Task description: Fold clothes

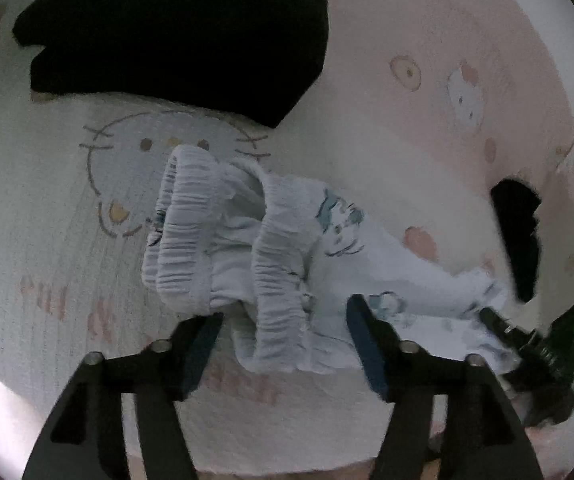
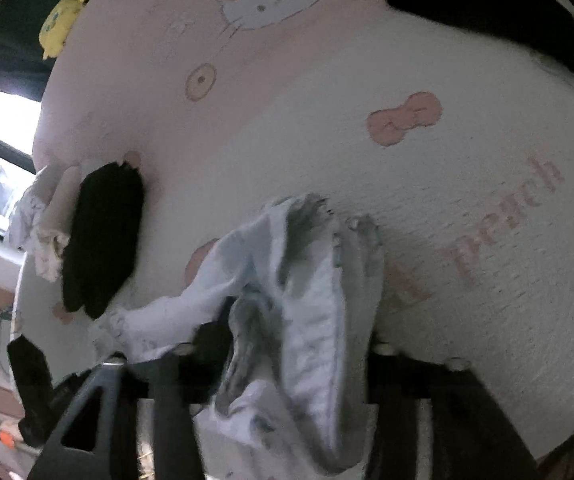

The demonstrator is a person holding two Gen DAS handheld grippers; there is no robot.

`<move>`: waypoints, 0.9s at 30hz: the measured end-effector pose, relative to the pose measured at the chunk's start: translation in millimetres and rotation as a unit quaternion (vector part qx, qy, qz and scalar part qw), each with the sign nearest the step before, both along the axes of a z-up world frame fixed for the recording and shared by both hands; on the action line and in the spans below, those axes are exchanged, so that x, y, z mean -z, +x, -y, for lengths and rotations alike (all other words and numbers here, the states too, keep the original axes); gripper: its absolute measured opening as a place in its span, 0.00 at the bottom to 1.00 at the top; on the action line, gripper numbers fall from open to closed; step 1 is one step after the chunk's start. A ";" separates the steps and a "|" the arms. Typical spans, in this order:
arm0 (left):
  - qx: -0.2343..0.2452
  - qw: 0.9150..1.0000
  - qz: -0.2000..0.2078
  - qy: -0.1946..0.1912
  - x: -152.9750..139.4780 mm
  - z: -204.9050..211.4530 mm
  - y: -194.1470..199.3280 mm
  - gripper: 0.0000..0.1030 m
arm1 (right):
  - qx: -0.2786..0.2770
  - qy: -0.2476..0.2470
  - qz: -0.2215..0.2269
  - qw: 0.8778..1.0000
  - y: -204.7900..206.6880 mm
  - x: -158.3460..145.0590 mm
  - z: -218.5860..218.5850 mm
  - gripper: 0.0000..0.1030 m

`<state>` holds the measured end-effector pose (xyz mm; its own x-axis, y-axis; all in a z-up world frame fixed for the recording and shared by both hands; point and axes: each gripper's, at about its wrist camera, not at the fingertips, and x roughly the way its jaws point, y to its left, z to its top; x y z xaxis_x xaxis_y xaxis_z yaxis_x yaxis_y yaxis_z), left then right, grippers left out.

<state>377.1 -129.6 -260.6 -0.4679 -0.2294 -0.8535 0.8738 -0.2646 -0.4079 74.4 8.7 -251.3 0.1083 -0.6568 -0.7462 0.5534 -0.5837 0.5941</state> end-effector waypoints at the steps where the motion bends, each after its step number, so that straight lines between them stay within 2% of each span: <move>1: -0.004 1.000 -0.004 0.001 -4.5 -2.0 2.8 0.62 | -0.002 0.007 -0.004 1.000 0.7 -2.5 -1.1 0.72; 4: -0.002 1.000 0.012 -0.013 -16.3 -8.6 5.9 0.63 | -0.006 0.023 -0.012 1.000 1.9 -8.6 -5.2 0.73; 7: 0.027 0.996 0.056 -0.060 -30.8 -12.4 -8.8 0.63 | 0.009 0.018 0.014 1.000 -1.2 -6.9 -12.6 0.73; 10: 0.070 0.987 0.101 -0.103 -36.1 -27.7 -22.4 0.63 | 0.032 0.004 0.059 0.998 -4.4 -0.3 -26.4 0.73; 13: 0.110 0.973 0.138 -0.149 -40.5 -47.1 -33.8 0.63 | 0.064 -0.017 0.116 0.991 -7.0 9.9 -41.8 0.73; 16: 0.151 0.956 0.170 -0.186 -41.5 -59.0 -48.7 0.63 | 0.085 -0.029 0.146 0.985 -4.1 14.8 -54.3 0.73; 17: 0.164 0.948 0.186 -0.201 -40.9 -63.2 -53.4 0.63 | 0.088 -0.030 0.148 0.985 -2.1 14.7 -57.1 0.73; 19: 0.191 0.925 0.224 -0.238 -38.9 -73.7 -63.7 0.63 | 0.087 -0.029 0.143 0.985 3.6 14.3 -59.0 0.74; 22: 0.222 0.899 0.256 -0.277 -32.6 -81.0 -77.3 0.63 | 0.067 -0.024 0.128 0.989 13.6 14.7 -42.5 0.76; 25: 0.255 0.880 0.269 -0.297 -25.8 -89.9 -87.2 0.63 | 0.043 -0.014 0.071 0.996 21.0 7.8 -32.3 0.76; 27: 0.272 0.860 0.289 -0.322 -19.8 -96.4 -93.6 0.63 | 0.035 0.000 0.011 0.999 22.6 1.3 -29.3 0.76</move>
<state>283.5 -33.2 -240.8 -0.1965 -0.6219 -0.7581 0.5570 -0.7071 0.4357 97.0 38.0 -252.6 0.0778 -0.6636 -0.7440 0.4983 -0.6205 0.6055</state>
